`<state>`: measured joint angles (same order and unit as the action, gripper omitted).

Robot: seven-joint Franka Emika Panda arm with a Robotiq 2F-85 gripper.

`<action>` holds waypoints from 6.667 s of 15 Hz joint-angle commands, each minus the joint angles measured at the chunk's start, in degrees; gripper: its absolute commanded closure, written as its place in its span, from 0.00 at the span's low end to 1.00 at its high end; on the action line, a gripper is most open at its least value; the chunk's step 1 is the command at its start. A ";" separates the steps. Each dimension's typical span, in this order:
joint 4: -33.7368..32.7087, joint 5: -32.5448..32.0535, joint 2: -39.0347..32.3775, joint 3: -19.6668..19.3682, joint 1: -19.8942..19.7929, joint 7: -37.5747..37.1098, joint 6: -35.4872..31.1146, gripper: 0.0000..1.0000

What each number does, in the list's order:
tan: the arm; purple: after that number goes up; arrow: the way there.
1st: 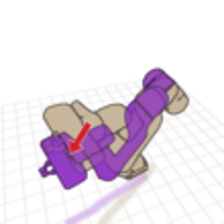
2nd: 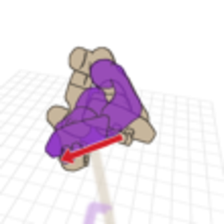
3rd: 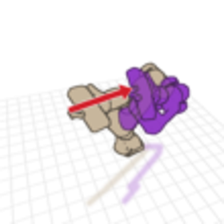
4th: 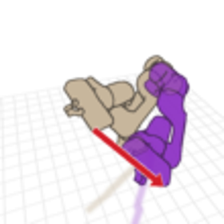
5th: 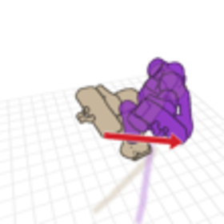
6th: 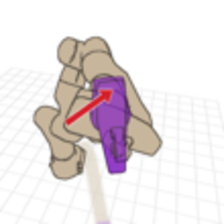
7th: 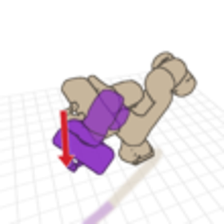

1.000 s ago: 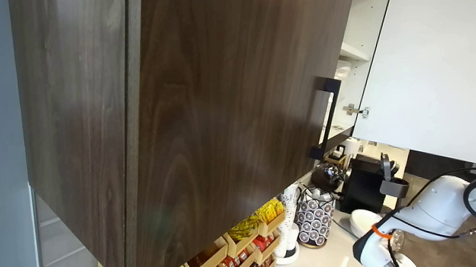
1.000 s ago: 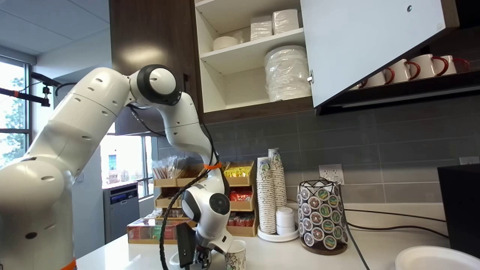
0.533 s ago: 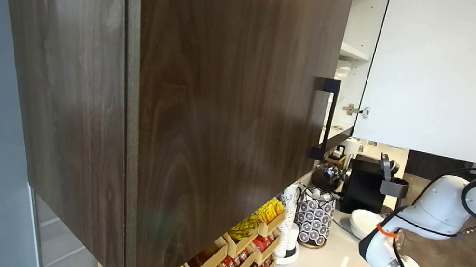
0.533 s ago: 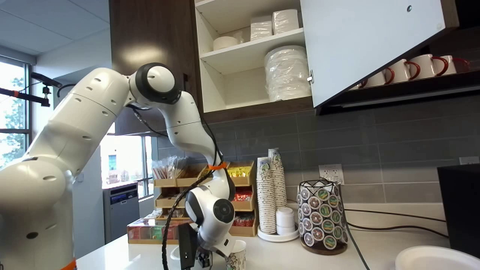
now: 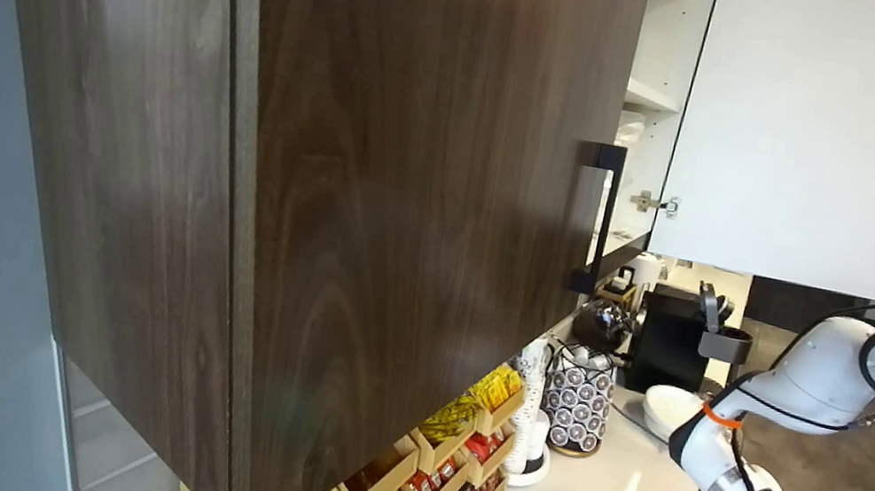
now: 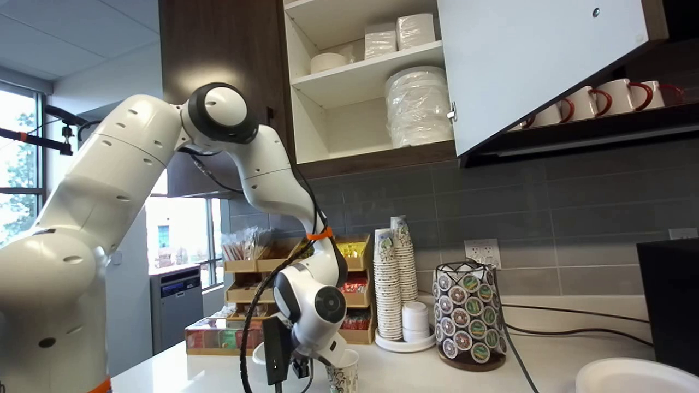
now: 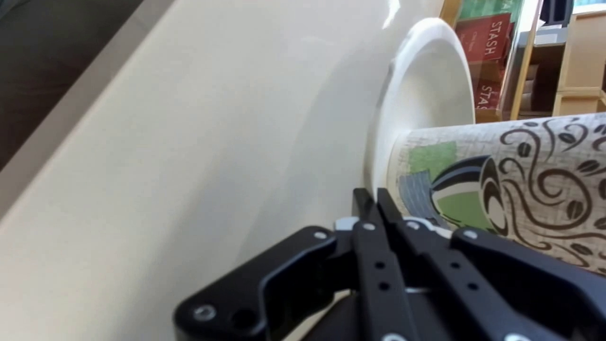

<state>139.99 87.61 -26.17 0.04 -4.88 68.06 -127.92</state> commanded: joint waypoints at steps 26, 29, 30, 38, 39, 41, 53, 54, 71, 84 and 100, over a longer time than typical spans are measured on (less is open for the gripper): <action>10.69 -15.73 36.37 -4.96 -0.73 -32.34 2.69 0.99; 10.43 -19.57 40.55 -5.94 -1.67 -37.93 4.84 0.99; 10.26 -20.42 41.75 -6.27 -1.99 -39.68 5.74 0.99; 9.44 -20.28 43.09 -6.54 -1.99 -39.32 5.63 0.99; 9.25 -21.18 44.15 -6.58 -2.24 -40.61 6.09 0.99; 8.62 -22.61 45.41 -6.59 -2.60 -41.89 6.24 0.99; 5.63 -36.44 55.31 -11.09 -5.57 -50.89 17.85 0.99; 5.40 -36.75 55.65 -11.53 -5.97 -51.79 18.90 0.99; 0.47 -34.56 58.12 -12.38 -6.39 -53.36 22.34 0.99; -4.77 -34.50 59.11 -11.74 -6.02 -56.02 22.71 0.99; -17.06 -31.01 56.50 -11.10 -4.53 -61.63 21.83 0.99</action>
<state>125.75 54.65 32.52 -11.45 -10.10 8.95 -105.88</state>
